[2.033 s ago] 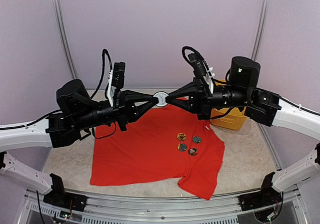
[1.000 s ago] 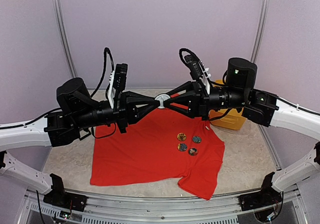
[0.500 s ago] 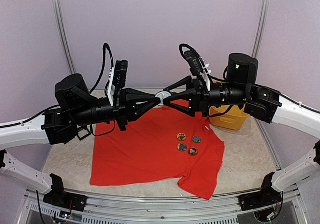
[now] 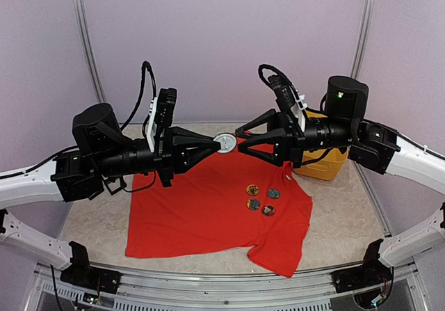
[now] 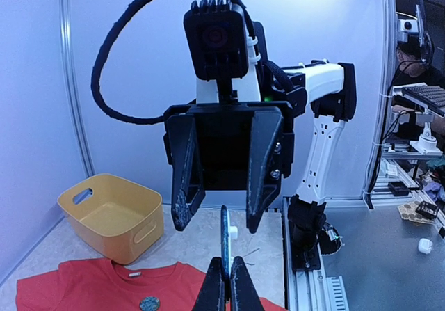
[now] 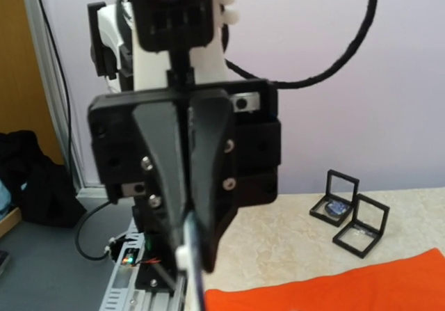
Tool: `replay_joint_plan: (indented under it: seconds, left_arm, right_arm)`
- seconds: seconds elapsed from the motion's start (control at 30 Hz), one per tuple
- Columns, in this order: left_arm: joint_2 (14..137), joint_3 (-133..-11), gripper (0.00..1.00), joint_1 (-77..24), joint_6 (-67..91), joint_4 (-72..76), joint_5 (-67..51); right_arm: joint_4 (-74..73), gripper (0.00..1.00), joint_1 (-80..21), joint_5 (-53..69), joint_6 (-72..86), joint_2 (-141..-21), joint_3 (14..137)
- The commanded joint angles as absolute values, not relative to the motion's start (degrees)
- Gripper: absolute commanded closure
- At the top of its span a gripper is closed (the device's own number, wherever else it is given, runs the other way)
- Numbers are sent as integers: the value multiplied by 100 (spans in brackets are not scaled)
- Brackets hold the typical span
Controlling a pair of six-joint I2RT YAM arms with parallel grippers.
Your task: Pin the brooch onto the clothing
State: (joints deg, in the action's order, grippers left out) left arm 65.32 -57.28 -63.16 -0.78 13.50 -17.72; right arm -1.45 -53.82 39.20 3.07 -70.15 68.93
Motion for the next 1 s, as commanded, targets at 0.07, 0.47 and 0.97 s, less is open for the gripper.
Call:
replay_joint_plan:
  seconds: [0.07, 0.47, 0.97]
  left_arm:
    - [6591, -5915, 100, -6333, -202, 1213, -1728]
    - [6744, -6068, 100, -6320, -87, 936, -1652]
    - [7108, -3791, 46, -4281, 3832, 230, 979]
  right_arm:
    - [179, 74, -5428, 3894, 536, -7235, 7078]
    - [68, 100, -5419, 3712, 672, -7382, 7121]
    - [460, 100, -4210, 2010, 1896, -7925, 4855]
